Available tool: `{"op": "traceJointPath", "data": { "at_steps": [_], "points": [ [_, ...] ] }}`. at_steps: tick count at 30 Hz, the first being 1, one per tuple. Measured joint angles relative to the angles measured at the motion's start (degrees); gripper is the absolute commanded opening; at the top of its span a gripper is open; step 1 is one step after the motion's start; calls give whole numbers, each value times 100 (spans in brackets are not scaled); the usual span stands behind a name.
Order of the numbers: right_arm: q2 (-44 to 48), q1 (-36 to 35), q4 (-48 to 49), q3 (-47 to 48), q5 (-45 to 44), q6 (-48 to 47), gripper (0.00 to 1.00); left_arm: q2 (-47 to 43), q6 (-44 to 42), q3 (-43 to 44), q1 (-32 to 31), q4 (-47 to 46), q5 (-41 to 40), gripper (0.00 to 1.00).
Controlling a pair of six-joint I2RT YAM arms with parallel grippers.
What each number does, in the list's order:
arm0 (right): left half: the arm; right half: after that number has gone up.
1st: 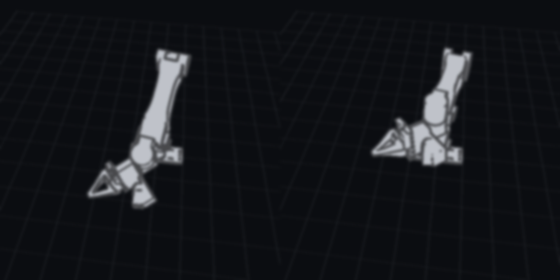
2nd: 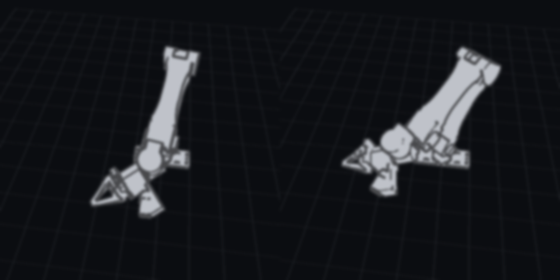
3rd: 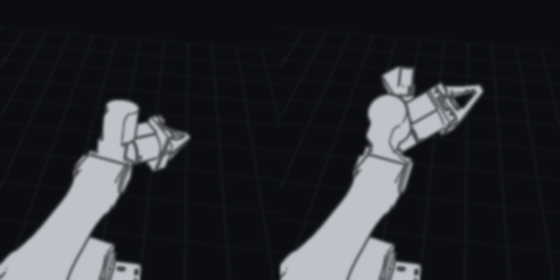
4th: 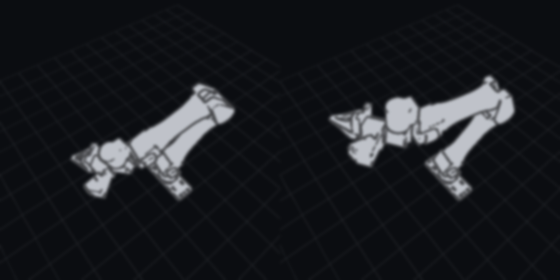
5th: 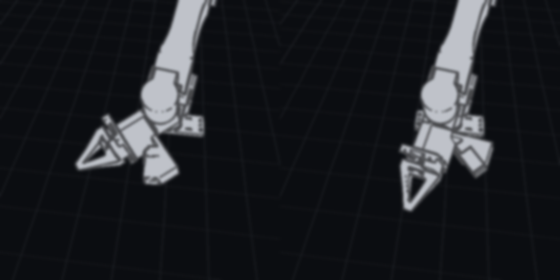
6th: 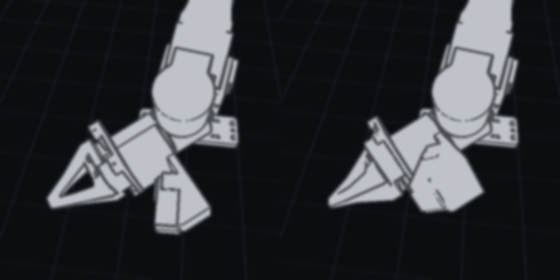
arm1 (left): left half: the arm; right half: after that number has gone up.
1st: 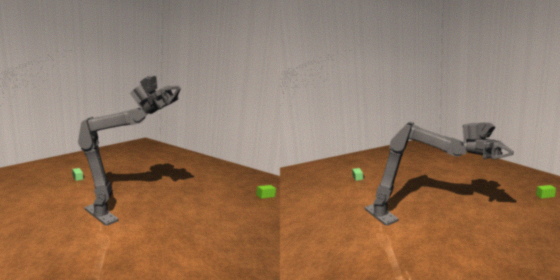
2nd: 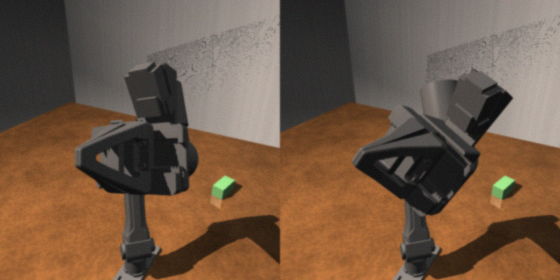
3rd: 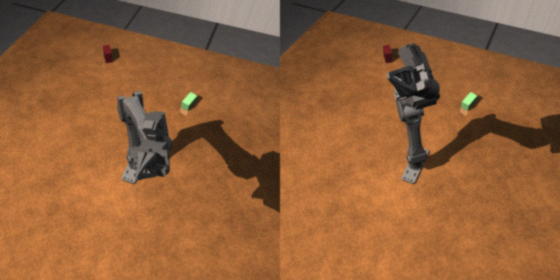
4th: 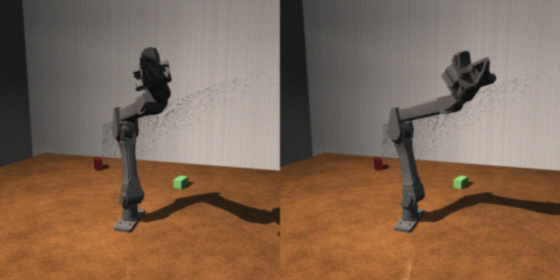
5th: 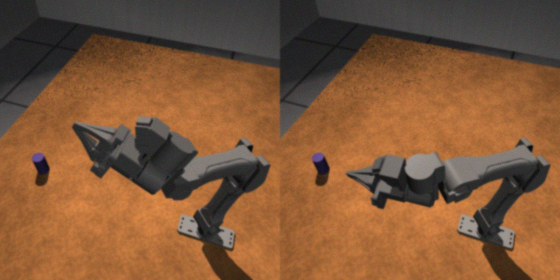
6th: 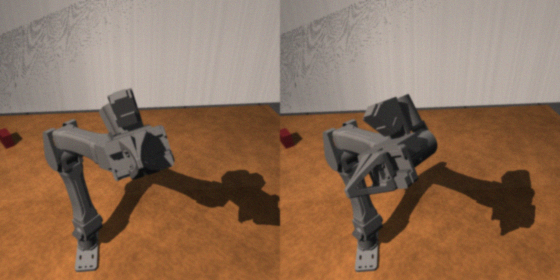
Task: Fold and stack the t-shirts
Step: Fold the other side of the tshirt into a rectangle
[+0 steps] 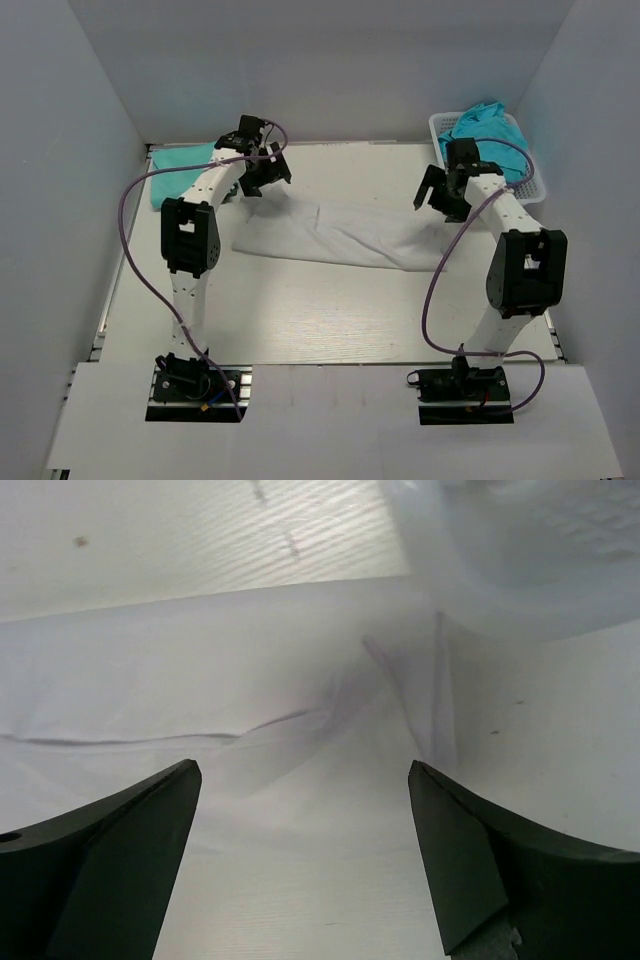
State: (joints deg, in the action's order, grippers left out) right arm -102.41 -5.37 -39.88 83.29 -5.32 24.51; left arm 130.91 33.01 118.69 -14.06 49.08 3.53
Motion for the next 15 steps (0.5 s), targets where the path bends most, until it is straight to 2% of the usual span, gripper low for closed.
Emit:
{"op": "traceJointPath", "data": {
  "at_steps": [8, 15],
  "points": [
    [579, -385, 643, -595, 909, -118, 90, -820, 146, -1001, -208, -356, 326, 100],
    [46, -503, 901, -852, 1178, -114, 90, -343, 293, -1161, -463, -407, 494, 100]
  ]
}}
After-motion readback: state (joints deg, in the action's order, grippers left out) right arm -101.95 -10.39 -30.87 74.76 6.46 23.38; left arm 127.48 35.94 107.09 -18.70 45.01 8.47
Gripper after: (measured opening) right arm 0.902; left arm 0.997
